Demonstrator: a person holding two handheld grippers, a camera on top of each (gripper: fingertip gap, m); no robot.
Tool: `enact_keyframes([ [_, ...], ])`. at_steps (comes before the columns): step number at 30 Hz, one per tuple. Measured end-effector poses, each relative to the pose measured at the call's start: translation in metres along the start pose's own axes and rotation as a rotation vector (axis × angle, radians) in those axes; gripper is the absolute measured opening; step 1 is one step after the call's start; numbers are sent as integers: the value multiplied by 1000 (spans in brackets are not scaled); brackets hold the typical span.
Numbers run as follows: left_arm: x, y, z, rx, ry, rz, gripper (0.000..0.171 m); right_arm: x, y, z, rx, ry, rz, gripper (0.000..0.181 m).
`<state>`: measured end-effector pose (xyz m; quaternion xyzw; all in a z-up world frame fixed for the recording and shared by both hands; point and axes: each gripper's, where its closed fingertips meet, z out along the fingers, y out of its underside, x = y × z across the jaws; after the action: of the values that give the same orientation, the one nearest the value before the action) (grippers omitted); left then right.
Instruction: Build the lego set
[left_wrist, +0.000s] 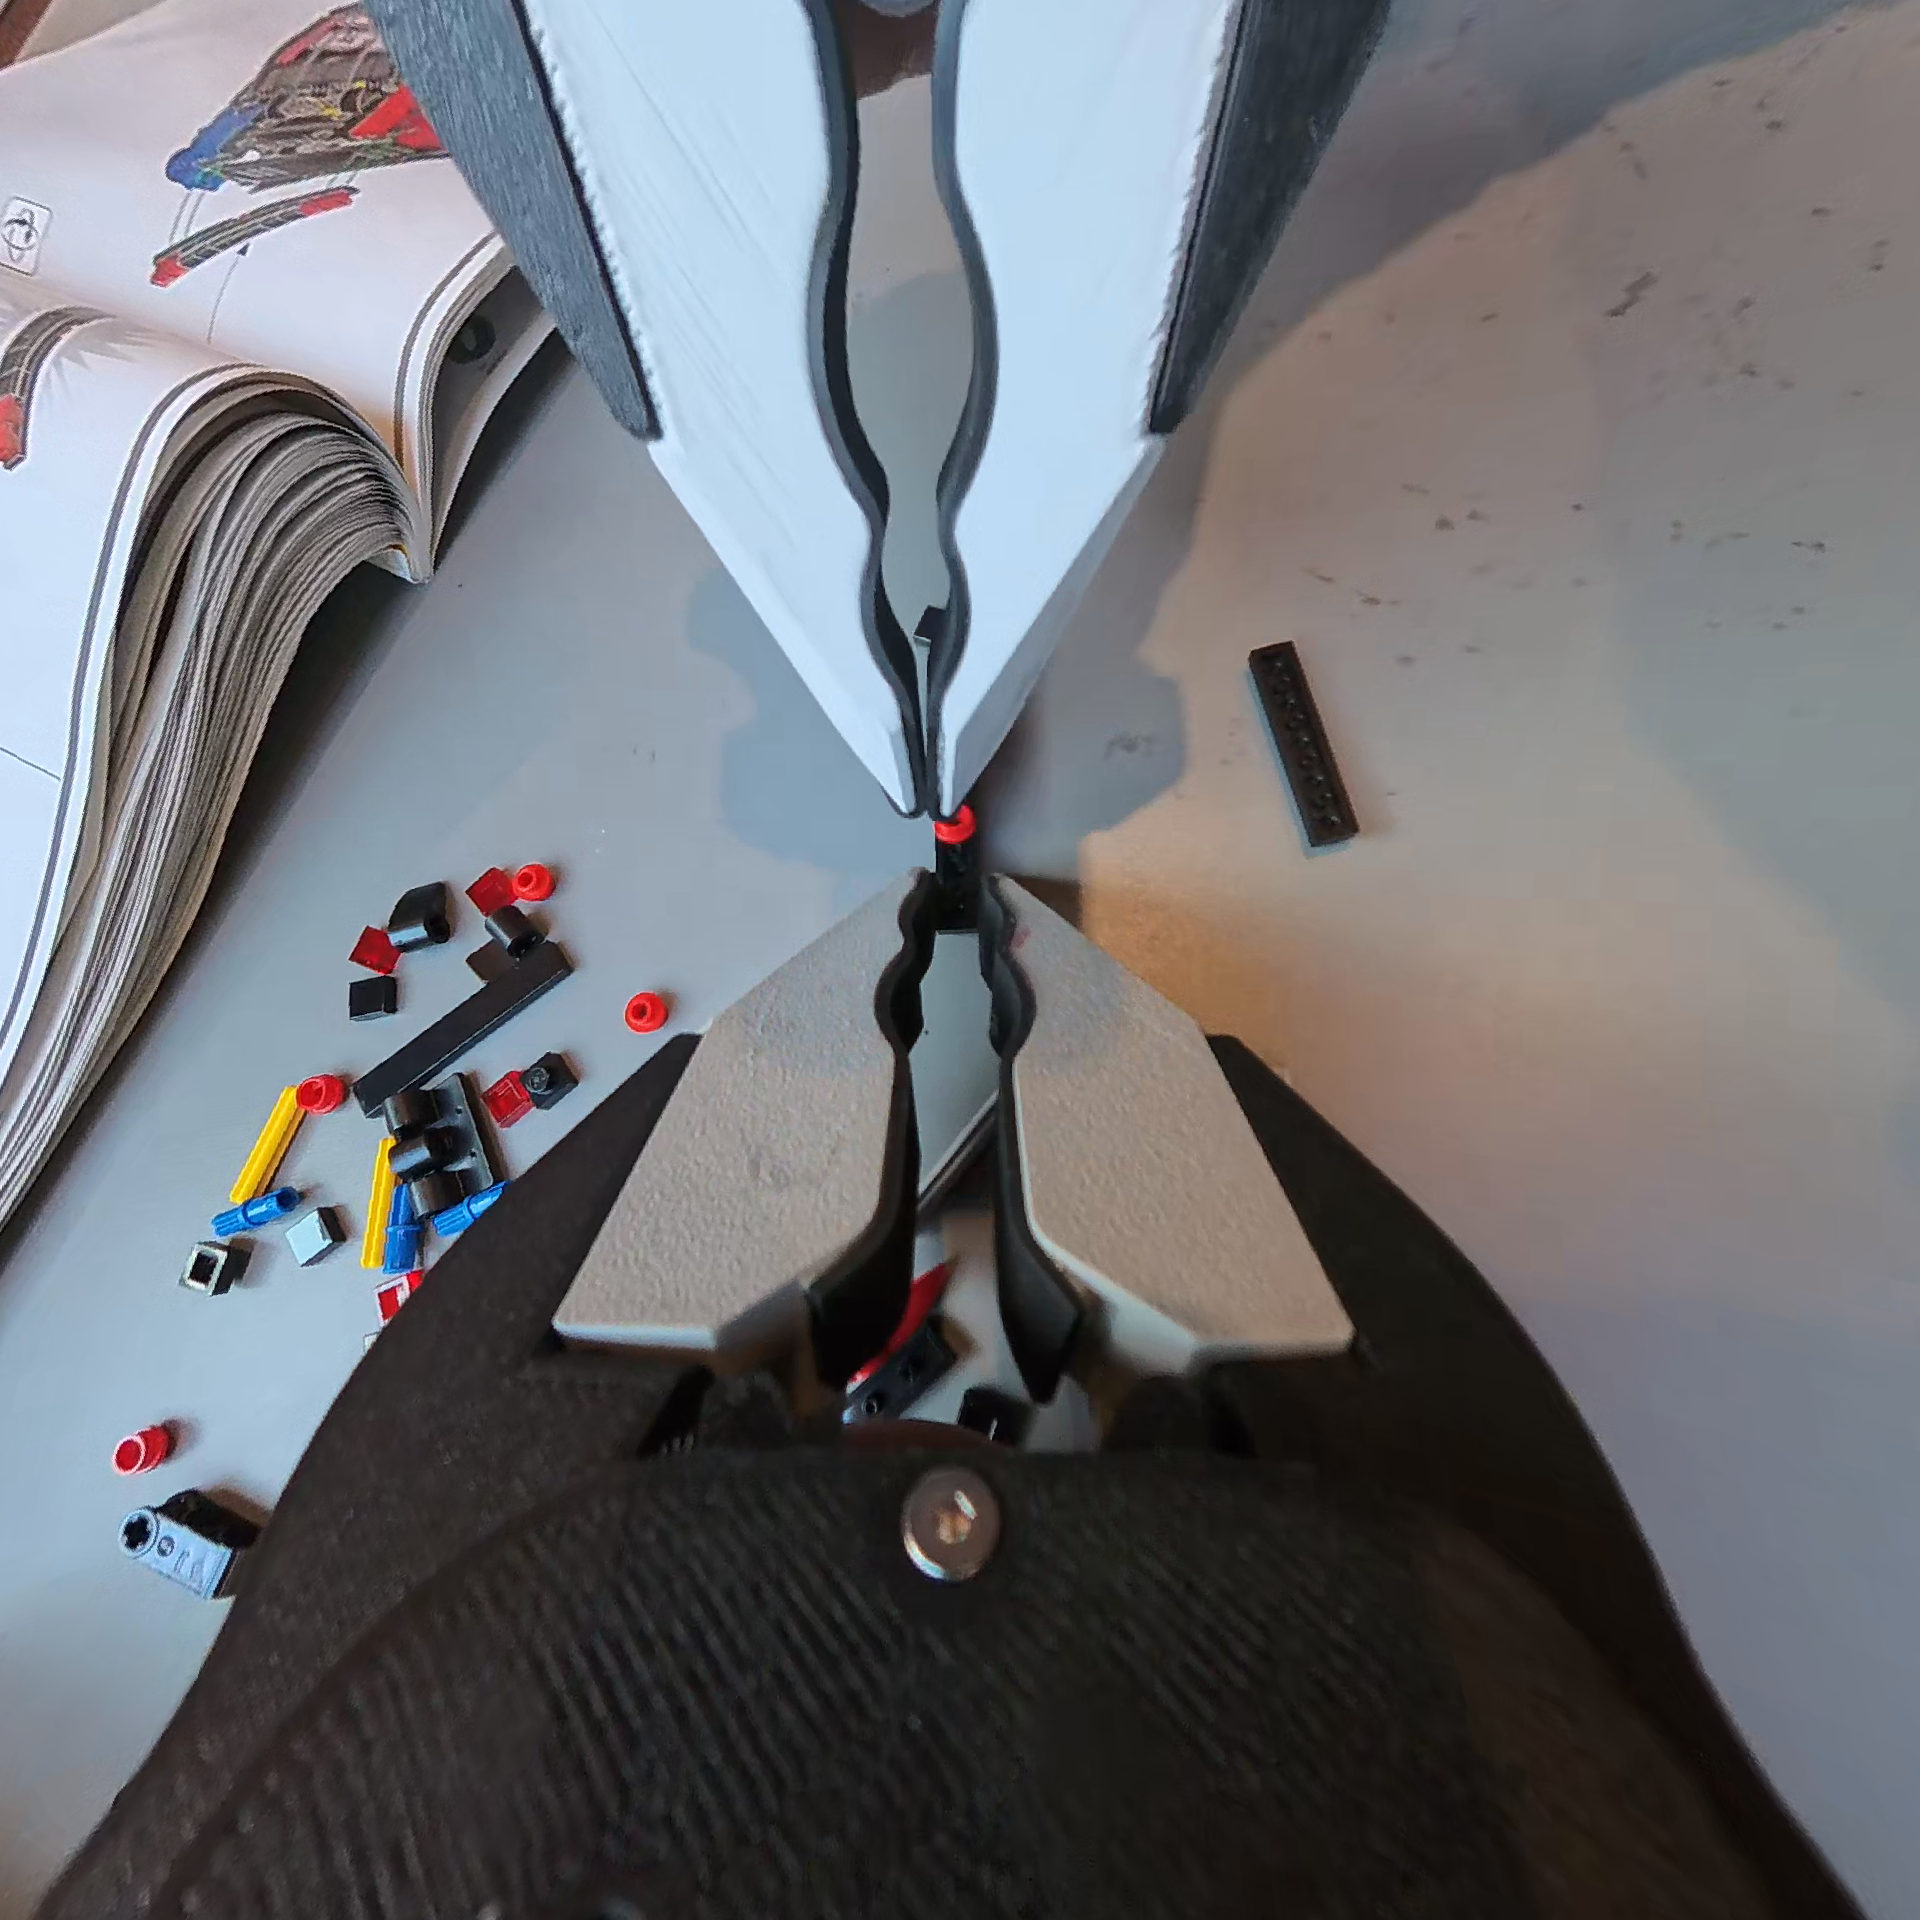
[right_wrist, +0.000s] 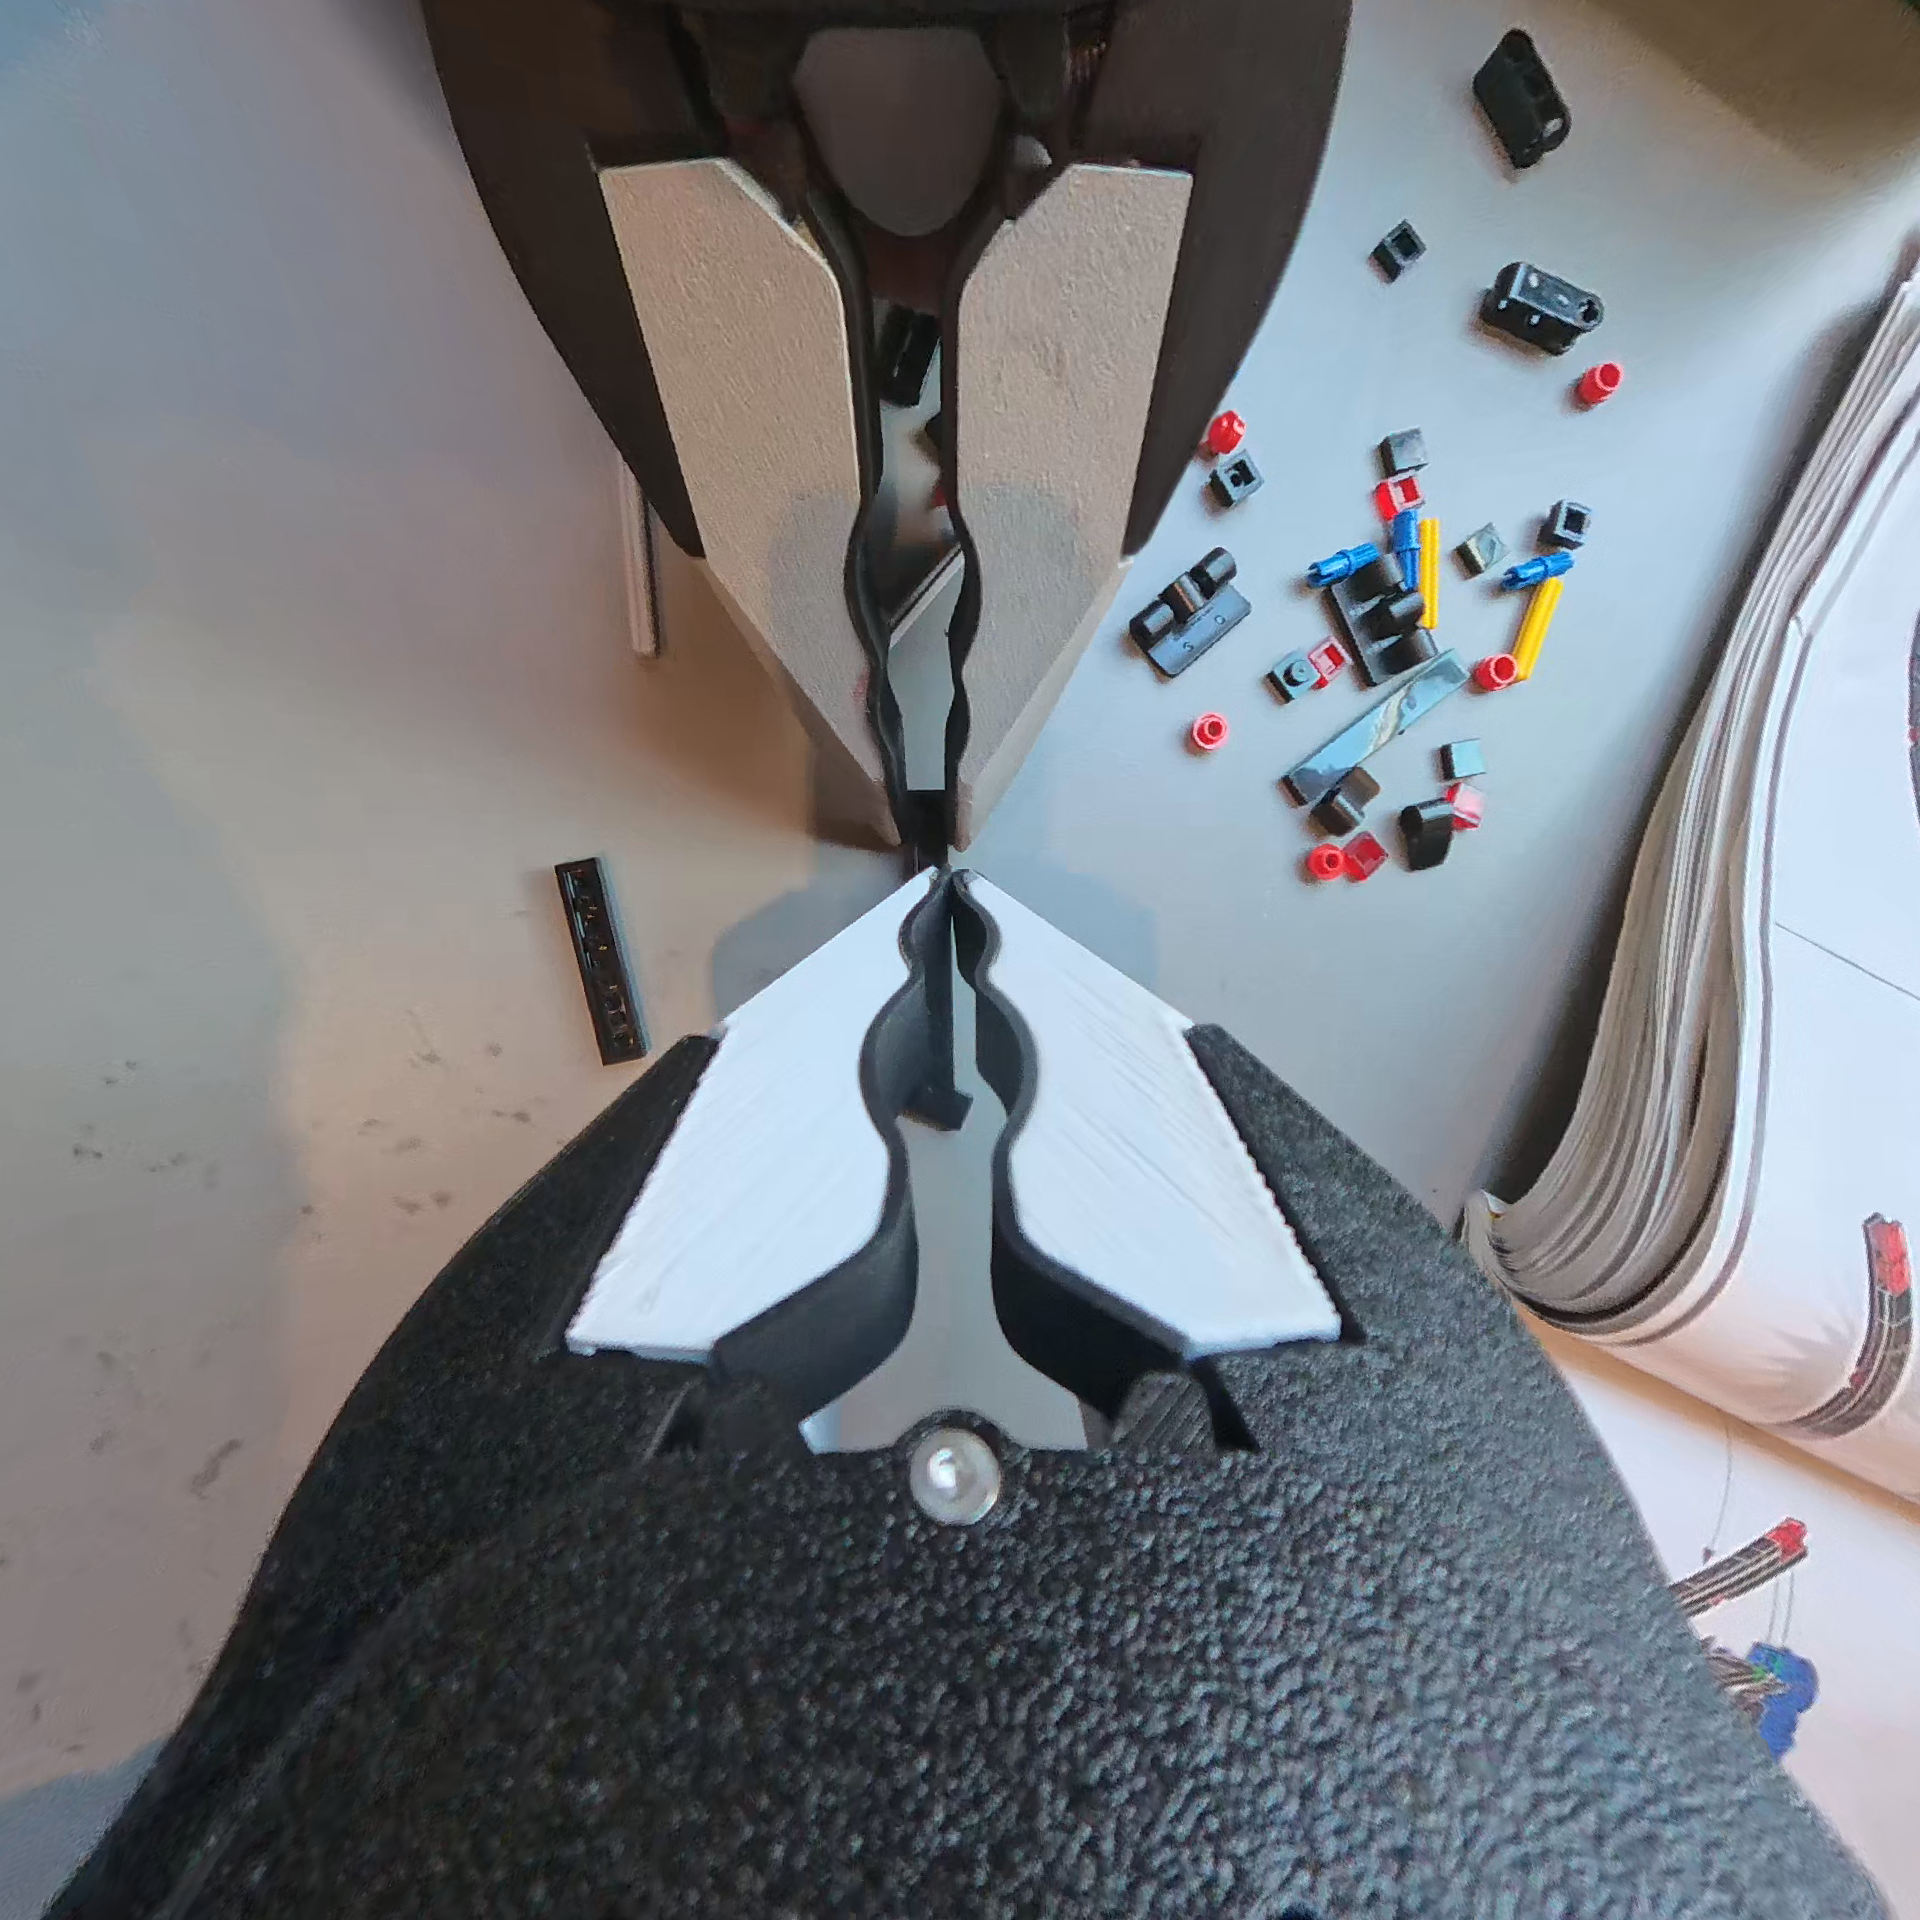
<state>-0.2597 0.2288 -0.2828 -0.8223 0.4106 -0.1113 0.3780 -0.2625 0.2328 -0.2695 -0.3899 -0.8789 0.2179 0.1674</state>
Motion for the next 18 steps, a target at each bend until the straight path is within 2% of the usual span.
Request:
enact_keyframes([
  [18,0,0,0,-1,-2,-1,5,-1,5,6,-91,19,-98,0],
])
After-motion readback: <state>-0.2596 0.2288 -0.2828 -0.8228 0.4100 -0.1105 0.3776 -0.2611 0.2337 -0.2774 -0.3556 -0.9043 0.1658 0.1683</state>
